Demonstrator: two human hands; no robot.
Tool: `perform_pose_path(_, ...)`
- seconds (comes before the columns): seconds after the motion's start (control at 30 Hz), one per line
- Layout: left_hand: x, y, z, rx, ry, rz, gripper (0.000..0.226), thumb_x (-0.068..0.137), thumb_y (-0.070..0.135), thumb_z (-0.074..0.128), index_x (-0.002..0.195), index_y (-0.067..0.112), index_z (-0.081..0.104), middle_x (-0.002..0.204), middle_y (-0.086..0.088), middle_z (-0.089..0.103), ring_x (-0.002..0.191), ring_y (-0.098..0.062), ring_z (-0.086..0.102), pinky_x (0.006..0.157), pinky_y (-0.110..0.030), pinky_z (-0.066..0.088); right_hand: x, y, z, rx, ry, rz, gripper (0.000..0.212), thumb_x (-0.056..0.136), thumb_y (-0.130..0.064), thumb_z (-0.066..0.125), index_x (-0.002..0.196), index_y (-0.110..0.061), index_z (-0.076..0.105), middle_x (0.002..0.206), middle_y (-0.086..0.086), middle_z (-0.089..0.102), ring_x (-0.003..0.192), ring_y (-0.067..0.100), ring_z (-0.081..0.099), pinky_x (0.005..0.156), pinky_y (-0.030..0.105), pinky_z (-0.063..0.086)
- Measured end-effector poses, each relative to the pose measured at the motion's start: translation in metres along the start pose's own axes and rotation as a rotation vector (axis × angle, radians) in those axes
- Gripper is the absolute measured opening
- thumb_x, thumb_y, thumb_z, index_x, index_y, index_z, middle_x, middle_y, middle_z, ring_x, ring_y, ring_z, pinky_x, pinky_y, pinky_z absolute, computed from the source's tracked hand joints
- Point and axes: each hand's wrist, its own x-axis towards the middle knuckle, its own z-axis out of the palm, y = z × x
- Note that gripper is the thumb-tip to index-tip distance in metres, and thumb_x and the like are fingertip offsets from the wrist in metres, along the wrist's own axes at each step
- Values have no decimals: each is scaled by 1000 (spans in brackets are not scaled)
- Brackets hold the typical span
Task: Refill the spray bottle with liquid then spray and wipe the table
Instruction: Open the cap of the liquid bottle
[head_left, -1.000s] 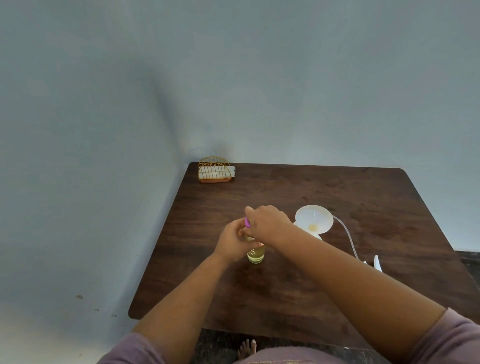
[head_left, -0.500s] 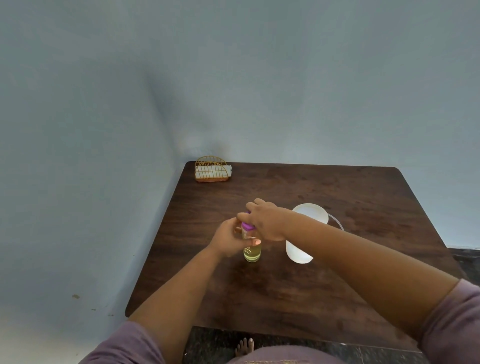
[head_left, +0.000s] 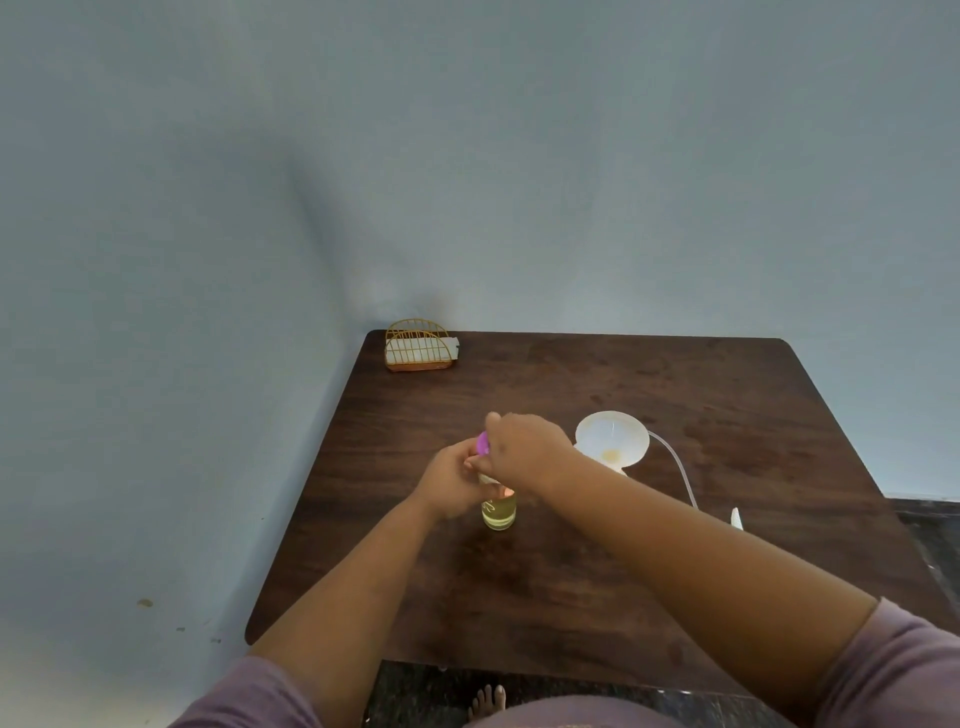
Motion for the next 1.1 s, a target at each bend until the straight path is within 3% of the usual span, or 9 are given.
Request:
perform_pose_path(0.1,1,-1,2,-31,1,-13,44,73,-1,81,103,25,62,97,9,69,91,-4,66,76,-18,54,-1,-2,-5,-19,-85,-66,36,92,-30,56,123,-16,44,113,10,50,99,24,55,73,33,44)
perform_pose_path(0.2,2,-2,2,-21,13,-38,42,71,8,84,98,31,61,99,8,69,98,-11,66,88,-30,54,-2,-1,-19,-162,-224,-198,60,83,-10,66,135,-28,42,125,9,36,117,27,41,89,38,48)
perform_pose_path(0.27,3,-3,2,16,18,-31,42,70,11,85,102,28,63,101,7,69,100,-12,65,90,-30,53,-3,1,-24,-69,-229,-280,51,80,-5,67,122,-31,56,130,3,33,122,25,34,95,42,46)
perform_pose_path(0.4,0,-2,3,39,22,16,42,73,3,81,111,9,65,95,9,67,86,8,64,73,-8,49,-1,4,-19,244,-95,-291,17,84,-22,61,100,-27,54,126,-1,35,118,22,37,96,41,44)
perform_pose_path(0.57,-1,-3,3,7,47,19,45,71,6,83,106,27,63,100,8,70,95,-9,66,80,-23,54,-1,-1,1,11,69,32,47,88,-57,54,112,-18,44,97,2,54,81,18,52,67,31,45)
perform_pose_path(0.7,-1,-3,5,-51,19,-4,48,73,2,81,114,19,62,99,10,68,90,1,63,70,-8,50,1,-3,-5,-24,-67,13,41,88,-32,62,121,-15,45,115,6,55,90,22,53,71,31,44)
perform_pose_path(0.83,-1,-2,4,-83,-3,-23,48,74,0,80,118,9,60,98,11,66,88,1,63,68,-6,48,0,-3,-23,-157,-203,-162,69,77,-7,72,134,-25,38,126,8,35,116,28,41,86,36,46)
perform_pose_path(0.97,0,-4,4,-33,24,3,47,76,-7,76,118,4,58,105,-7,68,96,-15,66,77,-12,49,-6,-8,-15,-29,-101,-158,66,79,-30,71,133,-28,33,131,5,33,118,27,36,94,43,44)
perform_pose_path(1.1,-1,-2,4,8,40,25,44,71,3,83,103,25,62,95,14,67,90,0,65,78,-15,51,-1,-12,-2,-25,104,65,56,86,-53,57,125,-14,44,120,8,51,106,25,51,83,36,45)
